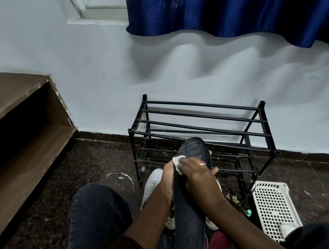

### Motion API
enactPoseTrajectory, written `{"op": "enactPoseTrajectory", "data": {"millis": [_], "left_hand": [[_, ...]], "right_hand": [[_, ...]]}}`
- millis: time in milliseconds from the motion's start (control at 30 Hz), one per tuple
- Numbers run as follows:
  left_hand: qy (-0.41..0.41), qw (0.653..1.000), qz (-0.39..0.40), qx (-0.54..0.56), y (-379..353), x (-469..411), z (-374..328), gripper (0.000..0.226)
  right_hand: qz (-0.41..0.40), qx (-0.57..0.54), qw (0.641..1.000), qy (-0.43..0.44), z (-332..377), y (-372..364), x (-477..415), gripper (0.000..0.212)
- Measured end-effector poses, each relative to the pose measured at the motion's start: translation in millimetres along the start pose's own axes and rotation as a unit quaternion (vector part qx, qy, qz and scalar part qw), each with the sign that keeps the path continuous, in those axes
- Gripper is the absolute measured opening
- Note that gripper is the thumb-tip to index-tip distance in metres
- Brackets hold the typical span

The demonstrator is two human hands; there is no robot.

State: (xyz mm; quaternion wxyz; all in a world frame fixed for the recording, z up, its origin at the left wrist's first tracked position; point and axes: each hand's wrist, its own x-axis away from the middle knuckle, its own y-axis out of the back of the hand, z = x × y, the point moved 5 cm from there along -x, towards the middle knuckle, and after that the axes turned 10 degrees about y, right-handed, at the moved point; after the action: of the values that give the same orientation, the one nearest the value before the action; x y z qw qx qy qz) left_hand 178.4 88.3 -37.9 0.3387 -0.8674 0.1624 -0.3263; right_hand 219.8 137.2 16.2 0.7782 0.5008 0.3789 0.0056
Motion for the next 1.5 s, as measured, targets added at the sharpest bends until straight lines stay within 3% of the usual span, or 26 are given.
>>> {"op": "enactPoseTrajectory", "data": {"millis": [67, 167, 233, 367, 467, 567, 733, 833, 967, 1133, 1267, 1400, 1500], "left_hand": [[0.015, 0.993, 0.053, 0.102, -5.6, -5.4, 3.6, 0.035], [0.023, 0.993, 0.031, 0.111, -11.8, 2.0, 2.8, 0.009], [0.004, 0.992, 0.038, 0.122, -9.3, -0.3, 2.4, 0.008], [0.013, 0.997, 0.001, 0.072, -2.0, 2.2, 1.4, 0.045], [0.022, 0.998, -0.060, 0.025, 12.1, 4.1, 2.8, 0.020], [0.070, 0.995, -0.067, 0.022, 16.5, 4.2, -1.1, 0.025], [0.046, 0.996, -0.051, 0.065, 16.8, -13.0, 8.8, 0.030], [0.058, 0.994, -0.070, 0.065, 17.0, -16.0, 13.9, 0.054], [0.045, 0.996, -0.069, 0.034, 16.1, -17.1, 10.8, 0.055], [0.015, 0.995, -0.087, 0.054, 27.4, -17.9, 9.8, 0.038], [0.024, 0.990, -0.090, 0.104, 43.6, -30.0, 5.8, 0.081], [0.060, 0.994, -0.029, 0.085, 34.6, -28.8, 6.4, 0.084], [0.058, 0.993, 0.064, 0.081, 13.5, -18.1, 7.0, 0.088]], "right_hand": [[0.008, 0.054, 0.998, -0.035, -11.4, 1.5, -10.4, 0.025], [-0.016, 0.059, 0.994, -0.089, -31.0, 5.3, -25.9, 0.016], [-0.022, 0.040, 0.994, -0.096, -29.8, 6.6, -28.1, 0.016], [0.005, -0.021, 0.996, -0.089, -17.5, -0.9, -21.0, 0.033], [0.000, -0.099, 0.991, -0.086, -9.0, -5.4, -2.8, 0.032], [0.006, -0.140, 0.987, -0.083, -5.7, -2.7, 5.8, 0.029], [0.025, -0.026, 0.999, -0.039, -11.5, -2.4, -7.9, 0.027], [0.000, 0.063, 0.997, -0.037, -21.9, 5.0, -23.2, 0.015], [0.002, 0.076, 0.995, -0.064, -23.7, 4.7, -32.1, 0.010], [-0.001, -0.078, 0.990, -0.117, -19.9, -7.0, -14.1, 0.022], [-0.003, -0.186, 0.975, -0.119, -8.1, -10.3, 6.6, 0.026], [0.007, -0.117, 0.990, -0.084, -1.9, -10.3, 10.7, 0.019], [0.030, -0.014, 0.998, -0.048, -3.0, -10.6, -1.1, 0.011]]}}
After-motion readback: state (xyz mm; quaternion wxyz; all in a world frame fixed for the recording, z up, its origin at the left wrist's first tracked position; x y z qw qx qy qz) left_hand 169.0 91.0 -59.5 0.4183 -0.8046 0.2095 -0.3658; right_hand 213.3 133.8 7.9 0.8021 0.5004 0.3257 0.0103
